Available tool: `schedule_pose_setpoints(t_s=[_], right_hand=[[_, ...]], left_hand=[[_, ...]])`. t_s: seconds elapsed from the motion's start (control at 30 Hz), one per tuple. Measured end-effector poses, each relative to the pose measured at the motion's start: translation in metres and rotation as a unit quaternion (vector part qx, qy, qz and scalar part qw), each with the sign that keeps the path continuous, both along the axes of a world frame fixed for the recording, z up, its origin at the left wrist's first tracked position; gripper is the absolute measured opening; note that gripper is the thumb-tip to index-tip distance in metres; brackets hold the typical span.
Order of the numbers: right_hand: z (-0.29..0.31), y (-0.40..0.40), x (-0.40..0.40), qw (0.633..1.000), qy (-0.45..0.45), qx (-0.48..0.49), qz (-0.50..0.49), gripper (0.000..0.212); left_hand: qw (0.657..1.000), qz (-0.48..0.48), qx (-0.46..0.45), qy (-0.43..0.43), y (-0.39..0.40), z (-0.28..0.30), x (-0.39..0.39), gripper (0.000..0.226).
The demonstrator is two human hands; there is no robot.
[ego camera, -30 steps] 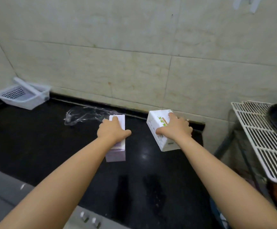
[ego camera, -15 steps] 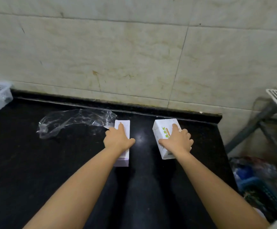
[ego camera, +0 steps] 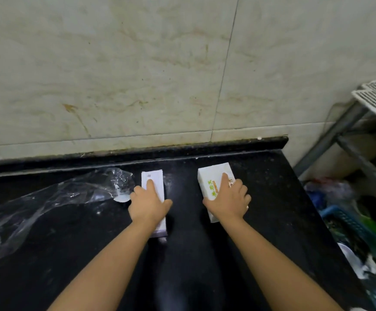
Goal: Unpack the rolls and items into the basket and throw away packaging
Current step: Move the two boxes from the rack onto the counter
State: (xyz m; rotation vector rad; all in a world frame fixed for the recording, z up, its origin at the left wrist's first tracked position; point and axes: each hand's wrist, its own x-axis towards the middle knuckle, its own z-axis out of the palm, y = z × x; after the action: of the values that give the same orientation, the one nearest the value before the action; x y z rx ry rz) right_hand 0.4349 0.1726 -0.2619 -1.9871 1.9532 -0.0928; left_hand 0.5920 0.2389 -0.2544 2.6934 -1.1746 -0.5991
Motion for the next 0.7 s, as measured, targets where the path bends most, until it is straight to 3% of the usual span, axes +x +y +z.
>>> schedule_pose_setpoints(t_s=[0.7], right_hand=[[-0.006,0.064,0.064,1.0,-0.012,-0.022,0.004,0.082]], left_hand=[[0.999,-0.038,0.005,0.002,0.061,0.003,0.054,0.058]])
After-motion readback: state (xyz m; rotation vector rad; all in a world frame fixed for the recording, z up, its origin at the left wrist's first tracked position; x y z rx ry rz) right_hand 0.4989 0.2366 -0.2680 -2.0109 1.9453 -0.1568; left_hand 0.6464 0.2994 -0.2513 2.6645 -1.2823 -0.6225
